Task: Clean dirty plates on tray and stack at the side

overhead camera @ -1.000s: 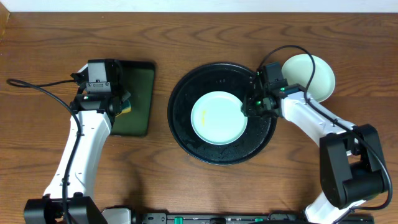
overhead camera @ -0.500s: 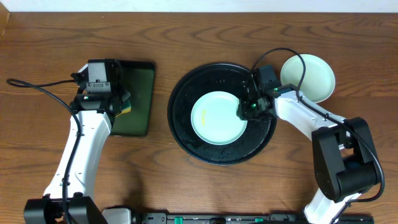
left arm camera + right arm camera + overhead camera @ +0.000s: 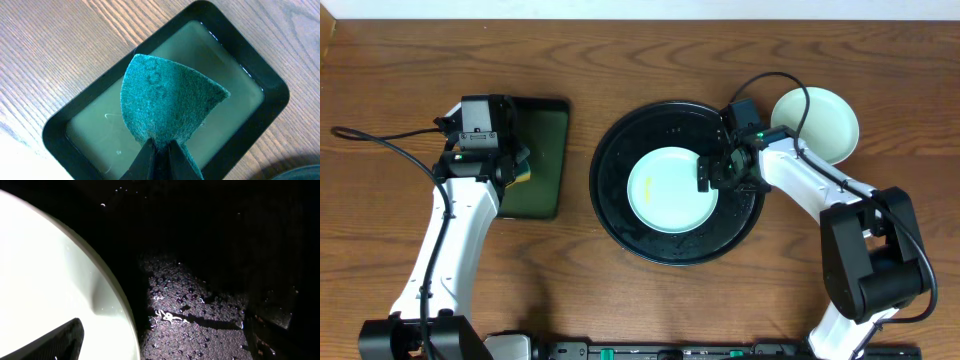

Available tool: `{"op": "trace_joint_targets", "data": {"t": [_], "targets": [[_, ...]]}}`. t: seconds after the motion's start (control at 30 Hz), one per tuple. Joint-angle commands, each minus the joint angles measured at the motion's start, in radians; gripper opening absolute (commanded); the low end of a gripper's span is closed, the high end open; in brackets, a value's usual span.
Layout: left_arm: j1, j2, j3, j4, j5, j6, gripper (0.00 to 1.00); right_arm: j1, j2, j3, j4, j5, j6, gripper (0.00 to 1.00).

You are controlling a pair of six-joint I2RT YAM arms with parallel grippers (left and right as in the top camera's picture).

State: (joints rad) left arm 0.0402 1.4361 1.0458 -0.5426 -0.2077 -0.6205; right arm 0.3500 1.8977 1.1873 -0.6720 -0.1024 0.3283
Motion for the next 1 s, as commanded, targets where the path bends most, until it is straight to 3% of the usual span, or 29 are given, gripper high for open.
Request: {"op": "trace_joint_targets", "data": {"t": [0.0,0.1,0.2,0.3,0.47,0.57,0.7,0.83,0.97], "targets": [[0.003,-0.005,-0.006,0.005,-0.001,0.006,0.08,-0.011,0.025,0.061,-0.061,-0.044,-0.118,0.99],[0.003,-0.005,-0.006,0.009,-0.001,0.006,0.08,-0.013,0.026,0.135,-0.170,-0.044,-0.201,0.95],[0.003,-0.005,-0.006,0.009,-0.001,0.006,0.08,-0.005,0.025,0.187,-0.206,-0.007,-0.210,0.81],[0.003,-0.005,-0.006,0.008,-0.001,0.006,0.08,-0.002,0.025,0.199,-0.187,0.008,-0.211,0.72],[0.003,-0.005,-0.006,0.008,-0.001,0.006,0.08,0.001,0.057,0.199,-0.155,0.008,-0.240,0.65],[0.003,-0.005,-0.006,0.008,-0.001,0.006,0.08,0.016,0.097,0.199,-0.140,0.008,-0.259,0.54],[0.003,-0.005,-0.006,0.008,-0.001,0.006,0.08,0.044,0.128,0.199,-0.130,0.039,-0.266,0.53],[0.003,-0.005,-0.006,0.008,-0.001,0.006,0.08,0.060,0.132,0.199,-0.128,0.054,-0.262,0.44],[0.003,-0.005,-0.006,0.008,-0.001,0.006,0.08,0.064,0.134,0.199,-0.129,0.088,-0.251,0.24]]}}
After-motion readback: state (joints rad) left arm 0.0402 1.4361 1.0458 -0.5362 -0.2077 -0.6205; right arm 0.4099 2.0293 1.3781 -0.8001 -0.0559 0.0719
